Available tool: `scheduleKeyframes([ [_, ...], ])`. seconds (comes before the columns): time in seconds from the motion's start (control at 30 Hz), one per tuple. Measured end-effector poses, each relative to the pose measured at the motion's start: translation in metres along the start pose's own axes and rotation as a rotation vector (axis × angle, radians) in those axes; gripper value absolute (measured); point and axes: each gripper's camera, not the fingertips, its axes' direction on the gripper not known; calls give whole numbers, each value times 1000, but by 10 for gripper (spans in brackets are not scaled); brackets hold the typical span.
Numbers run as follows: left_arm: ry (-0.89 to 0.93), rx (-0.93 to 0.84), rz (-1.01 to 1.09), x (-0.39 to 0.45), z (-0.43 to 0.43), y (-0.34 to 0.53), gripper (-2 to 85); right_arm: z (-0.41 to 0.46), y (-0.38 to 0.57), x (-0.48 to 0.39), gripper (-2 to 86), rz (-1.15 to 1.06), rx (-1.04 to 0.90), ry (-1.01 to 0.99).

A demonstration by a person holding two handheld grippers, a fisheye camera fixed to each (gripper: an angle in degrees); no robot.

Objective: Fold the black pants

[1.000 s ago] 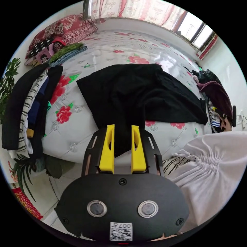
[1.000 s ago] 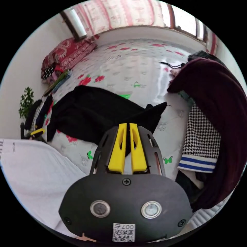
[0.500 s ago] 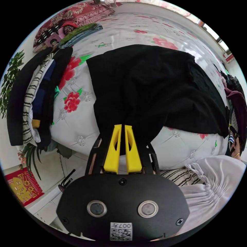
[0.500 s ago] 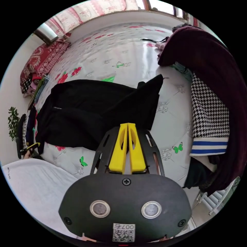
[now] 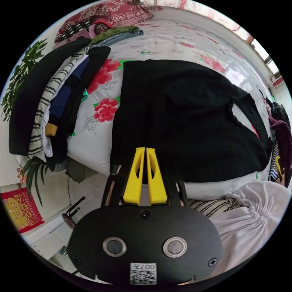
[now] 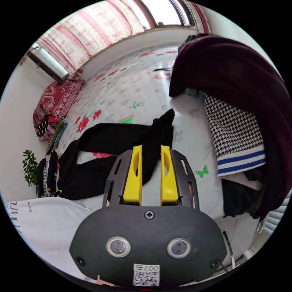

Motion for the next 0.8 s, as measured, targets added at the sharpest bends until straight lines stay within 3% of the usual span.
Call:
scheduleKeyframes([
  [0.1,-42,-3,52,7,3,-1,-10,39,7,-1,11,63,-98,21],
  [0.23,-107,6,151,16,3,4,-10,21,1,-5,1,11,-85,4],
  [0.43,-107,40,163,11,3,12,-10,-103,7,-28,-2,-107,273,24],
  [0.57,-74,58,137,1,2,17,-10,-167,30,-69,-2,-278,508,201],
  [0.67,-75,63,167,-2,2,19,-10,-145,25,-68,-1,-300,433,249],
  [0.8,-80,61,207,-4,2,22,-10,-75,26,-24,8,-63,182,196],
])
